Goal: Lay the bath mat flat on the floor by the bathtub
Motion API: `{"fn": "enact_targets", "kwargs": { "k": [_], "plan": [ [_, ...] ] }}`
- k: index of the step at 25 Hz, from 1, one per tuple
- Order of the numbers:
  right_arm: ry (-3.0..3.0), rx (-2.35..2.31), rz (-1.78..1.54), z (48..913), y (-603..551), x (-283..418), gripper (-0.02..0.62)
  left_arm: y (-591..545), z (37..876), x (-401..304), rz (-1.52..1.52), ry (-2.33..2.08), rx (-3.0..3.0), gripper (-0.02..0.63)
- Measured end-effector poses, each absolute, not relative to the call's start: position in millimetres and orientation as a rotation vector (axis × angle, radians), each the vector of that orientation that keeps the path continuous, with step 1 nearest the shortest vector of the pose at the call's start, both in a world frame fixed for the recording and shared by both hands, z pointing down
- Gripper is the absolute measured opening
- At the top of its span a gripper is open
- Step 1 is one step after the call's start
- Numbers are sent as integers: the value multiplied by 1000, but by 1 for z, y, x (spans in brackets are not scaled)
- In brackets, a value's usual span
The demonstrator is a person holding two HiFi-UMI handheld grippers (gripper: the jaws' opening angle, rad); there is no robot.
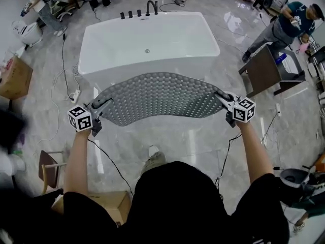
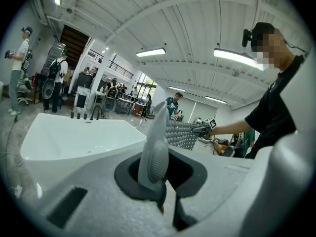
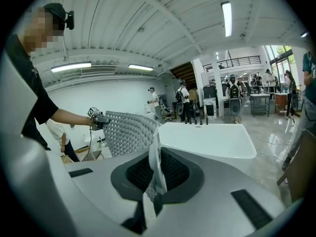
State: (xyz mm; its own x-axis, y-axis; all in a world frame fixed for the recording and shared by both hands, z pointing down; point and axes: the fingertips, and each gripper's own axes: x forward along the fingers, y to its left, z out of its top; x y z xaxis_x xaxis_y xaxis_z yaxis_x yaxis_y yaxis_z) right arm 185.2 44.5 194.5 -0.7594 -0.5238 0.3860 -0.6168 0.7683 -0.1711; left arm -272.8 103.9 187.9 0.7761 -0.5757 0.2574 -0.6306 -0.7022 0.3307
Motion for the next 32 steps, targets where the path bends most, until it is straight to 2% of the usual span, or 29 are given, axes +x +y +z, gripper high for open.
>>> {"fn": "enact_targets", "kwargs": {
  "k": [15,32],
  "plan": [
    [-2598,1000,480,204,-20,157,27,20,211,-321,163,-863,2526,31],
    [-2615,915,694,301,-131,199,28,-45,296,-277,190,-1018,2279,32]
  ]
}}
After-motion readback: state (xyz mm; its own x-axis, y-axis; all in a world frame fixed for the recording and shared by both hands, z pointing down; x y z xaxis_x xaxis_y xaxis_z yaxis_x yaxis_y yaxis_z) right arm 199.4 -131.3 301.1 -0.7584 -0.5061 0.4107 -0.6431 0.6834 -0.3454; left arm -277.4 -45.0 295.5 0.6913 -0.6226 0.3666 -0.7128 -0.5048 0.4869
